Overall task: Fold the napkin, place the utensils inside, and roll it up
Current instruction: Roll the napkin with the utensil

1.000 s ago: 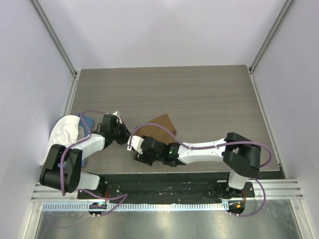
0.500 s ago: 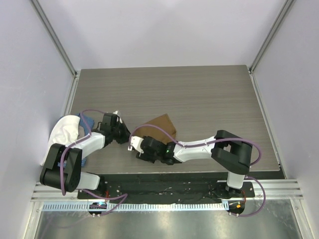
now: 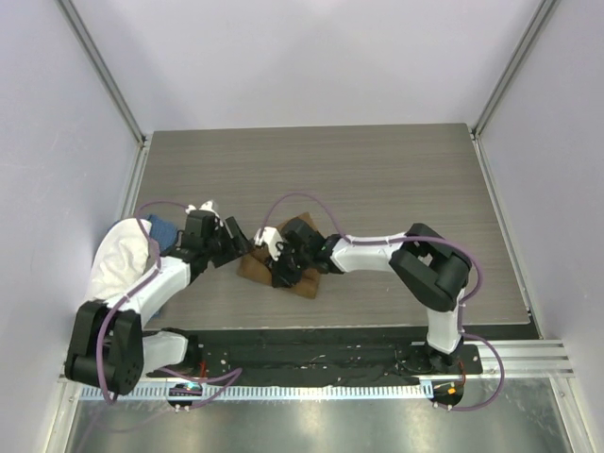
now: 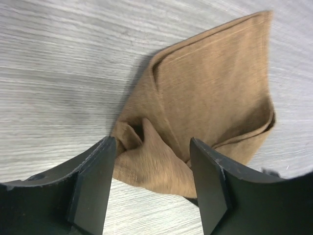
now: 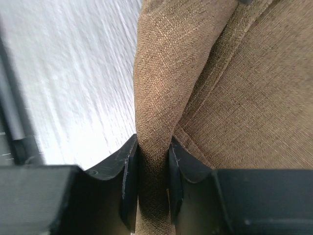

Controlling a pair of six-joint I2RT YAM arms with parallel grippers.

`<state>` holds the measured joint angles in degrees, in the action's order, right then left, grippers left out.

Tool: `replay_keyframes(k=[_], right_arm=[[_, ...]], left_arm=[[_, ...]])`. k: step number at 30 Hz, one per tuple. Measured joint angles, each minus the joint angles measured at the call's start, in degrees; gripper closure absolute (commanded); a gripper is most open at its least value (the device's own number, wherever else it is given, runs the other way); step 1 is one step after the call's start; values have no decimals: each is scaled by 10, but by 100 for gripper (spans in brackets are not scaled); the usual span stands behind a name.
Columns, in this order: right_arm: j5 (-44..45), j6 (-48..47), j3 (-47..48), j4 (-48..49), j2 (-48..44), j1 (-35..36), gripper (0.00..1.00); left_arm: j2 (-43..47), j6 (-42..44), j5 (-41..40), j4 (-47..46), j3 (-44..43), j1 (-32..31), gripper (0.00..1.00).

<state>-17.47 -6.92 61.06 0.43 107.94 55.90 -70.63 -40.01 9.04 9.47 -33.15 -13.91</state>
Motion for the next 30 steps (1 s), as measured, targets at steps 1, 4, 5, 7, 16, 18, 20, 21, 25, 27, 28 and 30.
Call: replay_keyframes(k=[1, 4, 5, 7, 16, 18, 20, 21, 25, 27, 28, 30], right_arm=[[-39, 10, 10, -1, 11, -14, 71], [-123, 29, 28, -3, 36, -43, 71], [-149, 36, 33, -2, 44, -52, 71], [-192, 47, 43, -2, 60, -66, 71], [-284, 66, 79, -23, 102, -81, 70], [-293, 67, 81, -26, 106, -81, 69], [-296, 68, 82, -27, 106, -81, 69], [-297, 69, 82, -28, 106, -81, 68], [-298, 73, 85, -32, 106, -81, 63], [-298, 75, 86, -35, 106, -81, 60], [-299, 78, 87, -38, 106, -81, 57], [-300, 84, 89, -41, 106, -81, 53]], left_arm=[[15, 0, -5, -1, 5, 0, 33], [54, -2, -14, -10, 31, 0, 33], [68, -2, -16, -11, 43, 0, 33], [92, -4, -21, -13, 66, 0, 32], [78, -14, -36, -21, 91, 1, 35], [68, -19, -39, -26, 93, 1, 39], [63, -24, -41, -30, 97, 1, 44], [60, -29, -42, -33, 99, 1, 48], [57, -40, -45, -35, 101, 1, 57], [56, -47, -48, -34, 102, 1, 63], [56, -49, -49, -34, 102, 1, 64], [56, -51, -50, -32, 102, 1, 71]])
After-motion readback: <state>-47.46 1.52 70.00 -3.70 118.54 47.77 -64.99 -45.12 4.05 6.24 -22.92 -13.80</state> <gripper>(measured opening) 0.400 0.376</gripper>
